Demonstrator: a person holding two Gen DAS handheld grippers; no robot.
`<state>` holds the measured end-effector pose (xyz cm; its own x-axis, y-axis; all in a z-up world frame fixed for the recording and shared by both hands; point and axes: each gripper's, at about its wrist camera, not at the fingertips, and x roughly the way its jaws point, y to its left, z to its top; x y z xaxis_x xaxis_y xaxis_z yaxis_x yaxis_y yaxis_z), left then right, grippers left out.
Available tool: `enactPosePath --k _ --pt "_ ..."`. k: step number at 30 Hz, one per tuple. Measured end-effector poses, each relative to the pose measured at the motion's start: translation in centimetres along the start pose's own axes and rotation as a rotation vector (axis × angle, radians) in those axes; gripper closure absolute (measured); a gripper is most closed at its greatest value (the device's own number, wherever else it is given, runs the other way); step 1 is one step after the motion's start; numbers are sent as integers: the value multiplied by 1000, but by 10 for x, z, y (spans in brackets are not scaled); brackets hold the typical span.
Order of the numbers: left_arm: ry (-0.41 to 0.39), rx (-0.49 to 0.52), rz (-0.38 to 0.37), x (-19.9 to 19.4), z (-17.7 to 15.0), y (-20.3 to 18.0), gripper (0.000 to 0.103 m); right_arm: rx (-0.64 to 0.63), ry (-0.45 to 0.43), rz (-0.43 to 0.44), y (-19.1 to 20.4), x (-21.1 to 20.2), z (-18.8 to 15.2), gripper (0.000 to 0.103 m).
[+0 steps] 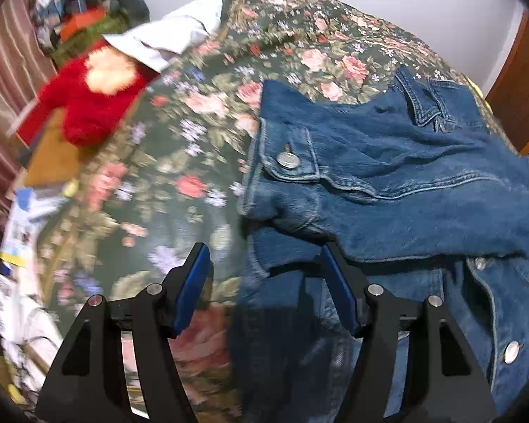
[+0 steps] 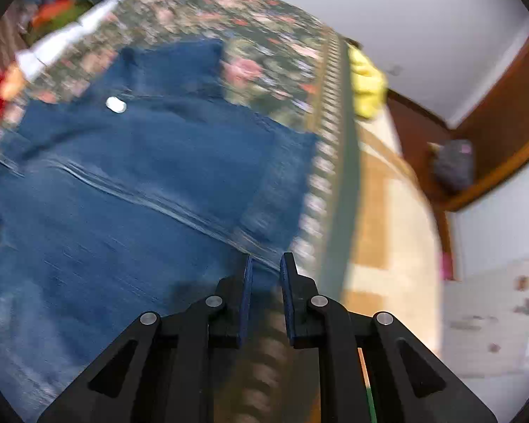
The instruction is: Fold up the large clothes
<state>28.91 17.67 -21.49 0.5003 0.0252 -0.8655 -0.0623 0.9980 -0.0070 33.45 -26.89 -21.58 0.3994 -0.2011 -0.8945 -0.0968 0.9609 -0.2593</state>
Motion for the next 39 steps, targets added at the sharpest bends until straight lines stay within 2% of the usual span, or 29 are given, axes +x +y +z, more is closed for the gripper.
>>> enactPosePath --k 4,6,8,11,15,17,19,20,22,23,24,28,31,35,39 --pt "-46 8 39 -22 10 10 38 70 43 70 -26 3 -12 91" --pt "-72 -5 35 -30 20 13 35 131 28 132 -41 -1 -9 91" --pt "-98 -11 37 -35 31 13 33 197 6 202 -55 -5 0 91" --pt "-120 -3 45 -35 49 5 32 233 -16 259 -56 -5 19 91" --pt "-111 -25 -4 -22 66 -6 32 212 19 264 -40 19 35 91" --pt "-99 -31 -22 -15 67 -12 32 147 44 195 -28 37 35 91" --pt "-86 -24 -20 -9 66 -16 32 109 -3 166 -23 40 29 91" --pt "-79 -19 -18 -7 64 -17 32 97 -25 139 -21 37 26 84" --pt "-64 -9 -14 -2 61 -17 32 88 -37 58 -24 35 24 55" --pt "-56 -8 -9 1 60 -16 32 92 -43 -5 -27 35 22 29" --pt "-49 -9 -4 3 59 -14 32 99 -51 -2 -32 35 21 24" --pt "-43 -26 -7 5 56 -4 32 172 -47 113 -54 29 16 24" --pt "-37 -48 -5 10 61 4 32 217 -91 178 -62 15 18 24" --pt "-32 -86 -41 19 80 10 32 270 -159 309 -70 -7 28 24" --pt "-3 -120 -96 44 109 11 32 294 -184 379 -68 -8 45 24"
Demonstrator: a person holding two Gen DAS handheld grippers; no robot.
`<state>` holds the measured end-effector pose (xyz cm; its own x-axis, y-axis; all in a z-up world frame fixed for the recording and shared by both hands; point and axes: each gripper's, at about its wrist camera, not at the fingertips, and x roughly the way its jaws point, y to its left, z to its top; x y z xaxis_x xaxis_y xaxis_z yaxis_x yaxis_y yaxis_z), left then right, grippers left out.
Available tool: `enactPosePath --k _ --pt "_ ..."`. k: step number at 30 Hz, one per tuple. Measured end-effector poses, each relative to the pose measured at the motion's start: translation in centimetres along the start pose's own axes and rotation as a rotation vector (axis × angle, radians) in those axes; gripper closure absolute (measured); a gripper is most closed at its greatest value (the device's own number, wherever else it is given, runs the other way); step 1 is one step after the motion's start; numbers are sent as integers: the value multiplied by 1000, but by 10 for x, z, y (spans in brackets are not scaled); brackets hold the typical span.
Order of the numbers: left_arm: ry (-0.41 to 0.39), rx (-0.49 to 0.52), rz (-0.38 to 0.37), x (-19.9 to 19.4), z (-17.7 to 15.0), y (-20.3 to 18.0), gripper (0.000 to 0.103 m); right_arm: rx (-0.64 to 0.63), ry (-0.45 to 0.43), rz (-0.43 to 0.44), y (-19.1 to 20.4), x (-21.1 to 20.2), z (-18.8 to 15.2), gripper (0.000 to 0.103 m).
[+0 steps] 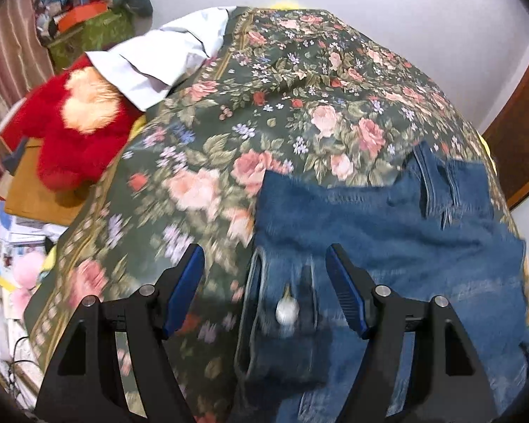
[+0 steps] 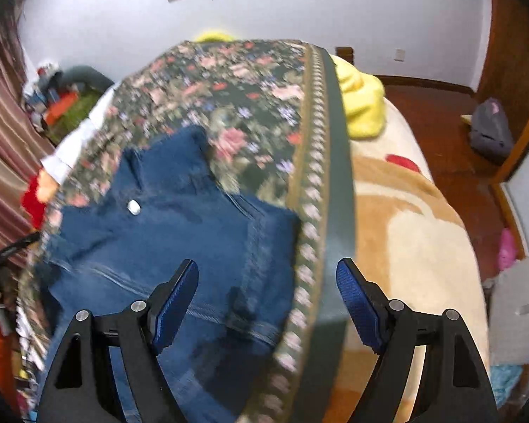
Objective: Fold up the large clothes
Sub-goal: 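Grasp the other sleeve with the right gripper while the left gripper pinches the jacket edge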
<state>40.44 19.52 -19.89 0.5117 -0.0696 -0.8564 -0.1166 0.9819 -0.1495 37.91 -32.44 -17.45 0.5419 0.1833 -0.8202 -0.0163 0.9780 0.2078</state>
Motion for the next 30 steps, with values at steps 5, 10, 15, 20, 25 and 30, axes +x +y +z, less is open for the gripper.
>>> enactPosePath --k 5,10,15,20,25,30 --pt "76 -25 -29 40 23 2 32 32 62 40 -5 34 19 28" --pt "138 -40 -54 81 30 4 35 49 152 71 -9 69 22 45" --pt "141 -19 -111 93 32 -6 66 36 139 89 -4 84 20 58" --pt "126 -46 -105 94 34 -9 80 10 111 74 6 87 28 78" --pt "21 -25 -66 59 40 -13 87 -82 35 20 31 79 51 81" --pt "-56 -67 -52 15 51 9 88 -185 -62 -5 68 73 90 84"
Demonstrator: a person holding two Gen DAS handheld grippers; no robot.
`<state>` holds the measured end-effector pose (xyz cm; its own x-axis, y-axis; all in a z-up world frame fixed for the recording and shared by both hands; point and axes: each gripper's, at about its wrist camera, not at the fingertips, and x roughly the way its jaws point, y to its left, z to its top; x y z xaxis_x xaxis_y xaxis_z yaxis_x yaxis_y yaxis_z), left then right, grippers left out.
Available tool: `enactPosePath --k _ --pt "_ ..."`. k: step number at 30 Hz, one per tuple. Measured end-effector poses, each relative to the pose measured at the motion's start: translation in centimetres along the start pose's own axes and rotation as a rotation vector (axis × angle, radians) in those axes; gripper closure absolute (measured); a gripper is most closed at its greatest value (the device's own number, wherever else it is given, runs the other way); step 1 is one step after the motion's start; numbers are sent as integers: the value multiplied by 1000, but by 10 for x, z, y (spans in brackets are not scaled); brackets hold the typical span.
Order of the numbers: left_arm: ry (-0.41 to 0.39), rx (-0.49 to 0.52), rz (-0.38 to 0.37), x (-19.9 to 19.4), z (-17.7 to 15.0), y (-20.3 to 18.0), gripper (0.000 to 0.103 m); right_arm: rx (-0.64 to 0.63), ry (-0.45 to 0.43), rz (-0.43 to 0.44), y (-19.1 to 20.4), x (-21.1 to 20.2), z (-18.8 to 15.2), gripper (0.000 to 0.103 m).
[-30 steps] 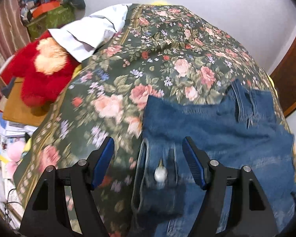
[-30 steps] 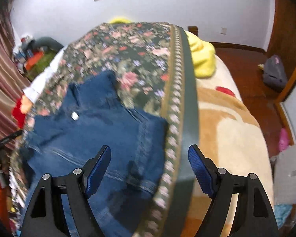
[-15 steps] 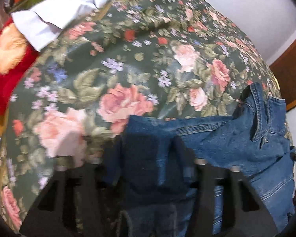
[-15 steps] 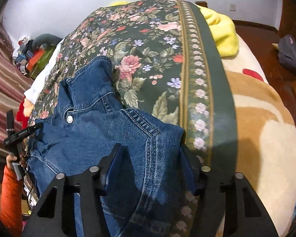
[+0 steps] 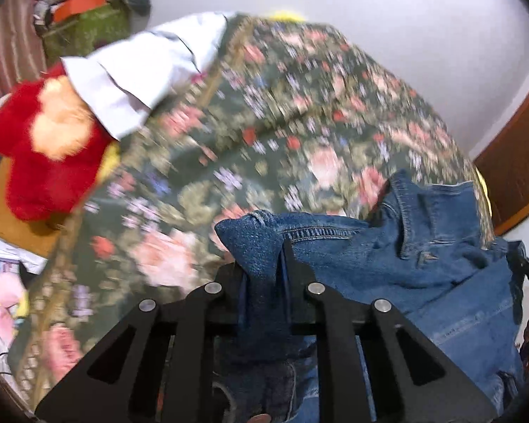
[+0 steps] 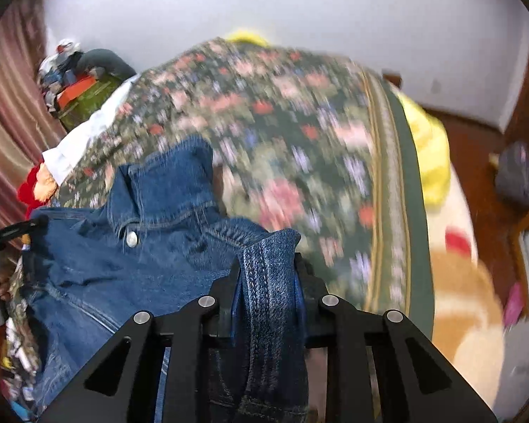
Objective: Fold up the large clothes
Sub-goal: 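Grasp the other sleeve with the right gripper while the left gripper pinches the jacket edge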
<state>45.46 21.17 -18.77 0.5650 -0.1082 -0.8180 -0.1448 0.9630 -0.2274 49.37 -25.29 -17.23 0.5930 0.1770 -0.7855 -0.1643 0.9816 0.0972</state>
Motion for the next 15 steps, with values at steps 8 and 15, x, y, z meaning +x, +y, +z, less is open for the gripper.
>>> enactPosePath --k 8,15 --pt "59 -58 114 19 5 43 88 -118 31 -111 44 61 43 83" --pt "96 -75 140 58 -7 61 79 -124 92 -252 20 108 22 27"
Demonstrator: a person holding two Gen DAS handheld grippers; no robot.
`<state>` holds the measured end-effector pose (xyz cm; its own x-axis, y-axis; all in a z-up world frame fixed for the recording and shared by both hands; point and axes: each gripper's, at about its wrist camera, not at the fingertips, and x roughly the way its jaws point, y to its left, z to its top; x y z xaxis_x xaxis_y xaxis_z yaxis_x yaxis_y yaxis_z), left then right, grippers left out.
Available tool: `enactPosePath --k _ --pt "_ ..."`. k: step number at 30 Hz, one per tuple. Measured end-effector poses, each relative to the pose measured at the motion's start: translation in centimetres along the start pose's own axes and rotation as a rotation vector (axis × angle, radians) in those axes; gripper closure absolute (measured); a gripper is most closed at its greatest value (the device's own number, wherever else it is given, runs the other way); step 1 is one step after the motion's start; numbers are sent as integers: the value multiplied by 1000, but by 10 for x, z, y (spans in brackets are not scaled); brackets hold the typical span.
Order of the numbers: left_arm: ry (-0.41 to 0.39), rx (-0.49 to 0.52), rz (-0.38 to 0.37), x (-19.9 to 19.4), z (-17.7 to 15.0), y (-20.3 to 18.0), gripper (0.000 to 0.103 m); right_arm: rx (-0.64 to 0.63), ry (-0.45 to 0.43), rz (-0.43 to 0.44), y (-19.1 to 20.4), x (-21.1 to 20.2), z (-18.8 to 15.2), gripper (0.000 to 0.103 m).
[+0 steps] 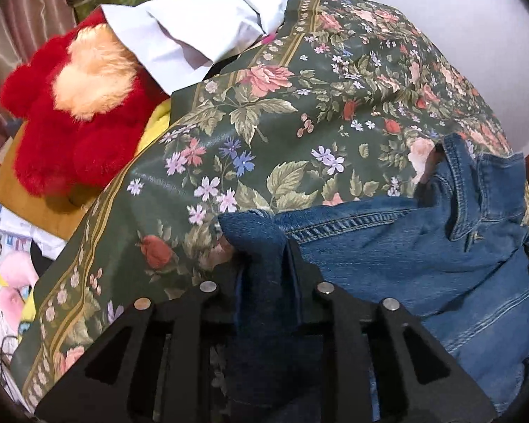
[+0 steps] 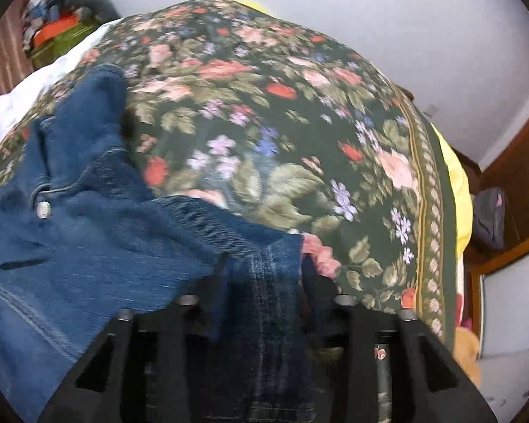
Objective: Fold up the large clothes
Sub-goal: 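Grasp the other sleeve with the right gripper while the left gripper pinches the jacket edge, then open both grippers and lift them off the jacket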
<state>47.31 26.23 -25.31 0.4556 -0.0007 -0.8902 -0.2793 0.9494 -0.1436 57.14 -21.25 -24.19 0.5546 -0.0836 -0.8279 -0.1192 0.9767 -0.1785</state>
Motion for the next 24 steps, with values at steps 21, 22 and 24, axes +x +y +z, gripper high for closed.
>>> enactPosePath --k 21,22,24 --pt "-151 192 63 -119 -38 -50 72 19 -174 149 -29 -167 -24 14" --pt "-169 194 53 -131 -41 -52 71 15 -189 157 -28 -178 -24 14" --pt "-209 199 26 -159 -49 -56 67 4 -226 182 -26 -208 -31 14"
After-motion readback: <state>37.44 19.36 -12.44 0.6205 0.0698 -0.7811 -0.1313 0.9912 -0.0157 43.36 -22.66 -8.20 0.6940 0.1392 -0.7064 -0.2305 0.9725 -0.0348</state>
